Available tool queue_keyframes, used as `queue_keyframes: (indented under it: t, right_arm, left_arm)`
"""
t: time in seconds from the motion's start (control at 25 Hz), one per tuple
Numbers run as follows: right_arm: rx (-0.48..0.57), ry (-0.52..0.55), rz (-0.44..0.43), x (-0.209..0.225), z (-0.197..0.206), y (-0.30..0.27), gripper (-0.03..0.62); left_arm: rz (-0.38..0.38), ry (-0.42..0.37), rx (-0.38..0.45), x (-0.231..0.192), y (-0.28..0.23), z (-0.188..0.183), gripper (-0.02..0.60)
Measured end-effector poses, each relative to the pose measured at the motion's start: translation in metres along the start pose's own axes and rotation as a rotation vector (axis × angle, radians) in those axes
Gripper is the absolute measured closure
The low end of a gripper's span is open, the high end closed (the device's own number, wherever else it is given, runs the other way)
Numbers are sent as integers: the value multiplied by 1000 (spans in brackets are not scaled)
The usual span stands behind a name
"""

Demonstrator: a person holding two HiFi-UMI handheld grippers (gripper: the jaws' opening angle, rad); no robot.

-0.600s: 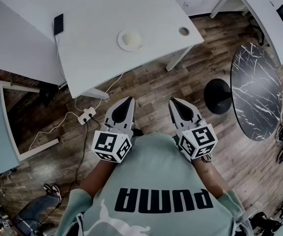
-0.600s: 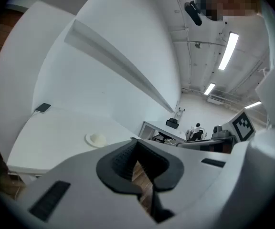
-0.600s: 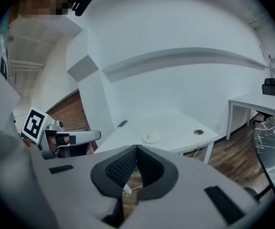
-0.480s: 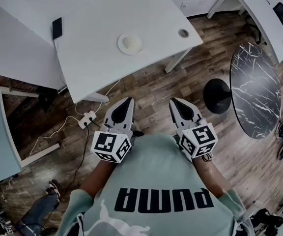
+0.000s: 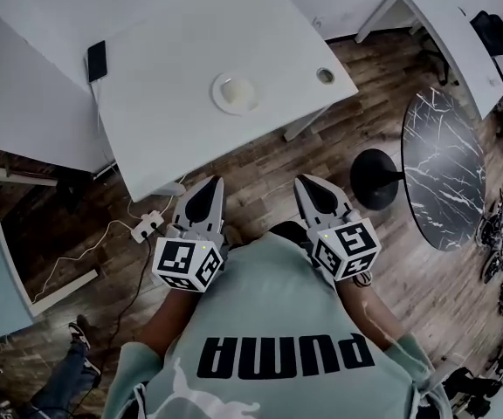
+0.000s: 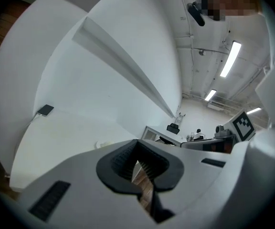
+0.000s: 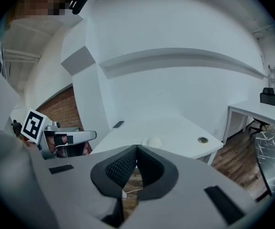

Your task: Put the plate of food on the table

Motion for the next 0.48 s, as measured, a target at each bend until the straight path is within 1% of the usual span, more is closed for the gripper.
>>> queue_keyframes:
  t: [0.24,0.36,0.48]
  right_arm:
    - [6,8,-62,-3,-8,-22,587]
    - [10,2,-86,6,-12,-33,586]
    - [8,-4,-117,19,-16,-48,586]
  left_arm:
    - [-63,3,2,-11,2,-2,580]
    - [-87,-10,1,-10,-2,-4,580]
    - [-131,-8,1,-16,-14,-8,580]
Point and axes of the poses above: the fingertips, and each gripper's own axes: y backward along the fingers, x to its right, z out of its underside, the point moved 8 cm from there along y, backward along the fingers
